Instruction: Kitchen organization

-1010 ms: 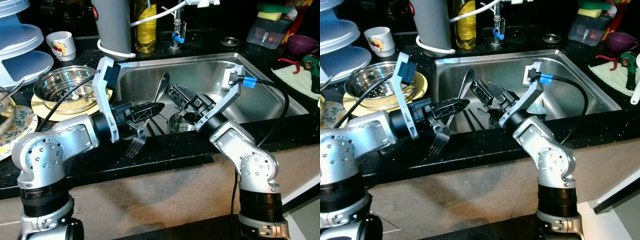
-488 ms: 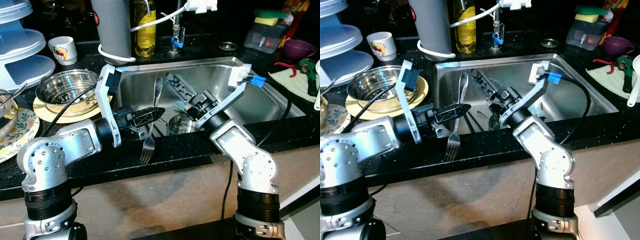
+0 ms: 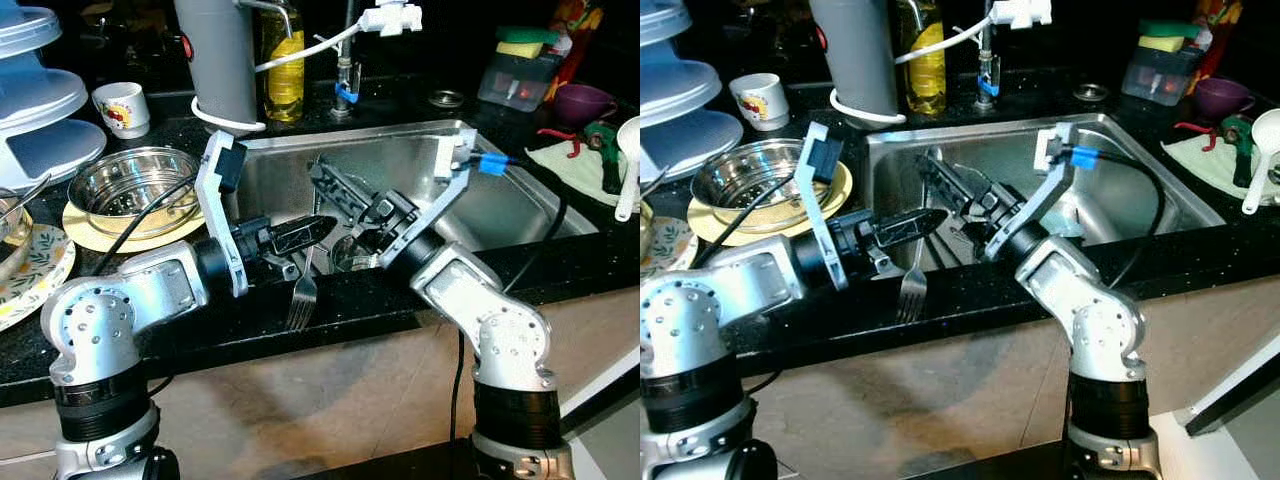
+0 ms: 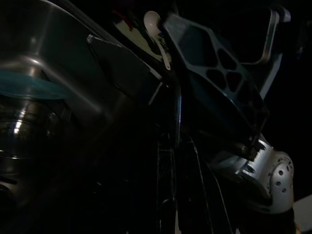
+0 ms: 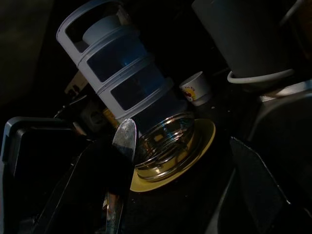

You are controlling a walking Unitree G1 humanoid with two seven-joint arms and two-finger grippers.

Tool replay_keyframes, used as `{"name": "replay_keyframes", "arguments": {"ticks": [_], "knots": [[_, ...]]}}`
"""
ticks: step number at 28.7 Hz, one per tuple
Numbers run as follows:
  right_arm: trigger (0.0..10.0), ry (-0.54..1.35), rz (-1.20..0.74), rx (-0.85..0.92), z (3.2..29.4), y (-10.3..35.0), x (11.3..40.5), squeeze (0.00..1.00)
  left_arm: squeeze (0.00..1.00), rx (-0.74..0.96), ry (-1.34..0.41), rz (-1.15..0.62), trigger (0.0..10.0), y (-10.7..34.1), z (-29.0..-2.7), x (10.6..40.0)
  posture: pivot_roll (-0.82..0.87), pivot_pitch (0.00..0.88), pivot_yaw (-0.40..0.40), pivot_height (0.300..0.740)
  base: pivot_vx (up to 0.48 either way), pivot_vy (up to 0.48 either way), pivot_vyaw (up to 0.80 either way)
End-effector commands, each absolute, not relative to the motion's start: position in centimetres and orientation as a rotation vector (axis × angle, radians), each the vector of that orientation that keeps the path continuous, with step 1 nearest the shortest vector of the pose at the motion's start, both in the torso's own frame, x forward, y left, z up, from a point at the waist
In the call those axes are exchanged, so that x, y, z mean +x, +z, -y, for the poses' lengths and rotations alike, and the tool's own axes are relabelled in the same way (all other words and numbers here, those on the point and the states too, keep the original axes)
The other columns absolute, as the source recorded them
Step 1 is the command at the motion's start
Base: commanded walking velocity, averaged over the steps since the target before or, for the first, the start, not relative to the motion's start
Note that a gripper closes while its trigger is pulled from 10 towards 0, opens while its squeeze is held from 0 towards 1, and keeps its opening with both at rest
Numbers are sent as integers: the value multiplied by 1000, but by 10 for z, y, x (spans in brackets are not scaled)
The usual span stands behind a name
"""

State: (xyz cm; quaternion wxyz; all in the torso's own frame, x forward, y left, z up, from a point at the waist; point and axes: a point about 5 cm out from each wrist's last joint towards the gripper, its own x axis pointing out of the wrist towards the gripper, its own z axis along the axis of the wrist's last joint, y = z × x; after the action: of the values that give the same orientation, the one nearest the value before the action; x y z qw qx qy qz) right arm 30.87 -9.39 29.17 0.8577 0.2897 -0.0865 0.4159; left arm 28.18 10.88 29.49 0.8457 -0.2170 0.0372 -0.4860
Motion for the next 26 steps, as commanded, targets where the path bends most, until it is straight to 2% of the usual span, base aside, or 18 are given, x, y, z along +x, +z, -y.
{"name": "replay_keyframes", "arguments": {"ticks": [1, 6, 7, 8, 9, 10, 26], "knots": [[10000, 887, 179, 587, 92, 291, 306, 0, 0, -458, -1048, -93, 0, 292, -107, 278, -65, 128, 3, 740, 0, 0, 0], [10000, 889, 181, 589, 93, 291, 306, 0, 0, -459, -1050, -97, 0, 292, -108, 279, -66, 128, 2, 740, 0, 0, 0], [6000, 888, 183, 589, 93, 291, 306, 0, 0, -460, -1049, -98, 0, 291, -108, 279, -67, 128, 1, 740, 0, 0, 0], [4078, 888, 185, 591, 93, 291, 306, 0, 0, -461, -1048, -98, 0, 291, -108, 279, -67, 128, 1, 740, 0, 0, 0], [980, 889, 186, 592, 93, 291, 306, 0, 0, -461, -1048, -99, 0, 291, -108, 279, -67, 128, 1, 740, 0, 0, 0], [0, 889, 187, 593, 94, 291, 306, 0, 0, -461, -1048, -99, 0, 291, -108, 279, -67, 128, 1, 740, 0, 0, 0], [0, 902, 204, 601, 96, 293, 307, 0, 0, -466, -1041, -110, 0, 290, -110, 280, -68, 127, 5, 740, 0, 0, 0]]}}
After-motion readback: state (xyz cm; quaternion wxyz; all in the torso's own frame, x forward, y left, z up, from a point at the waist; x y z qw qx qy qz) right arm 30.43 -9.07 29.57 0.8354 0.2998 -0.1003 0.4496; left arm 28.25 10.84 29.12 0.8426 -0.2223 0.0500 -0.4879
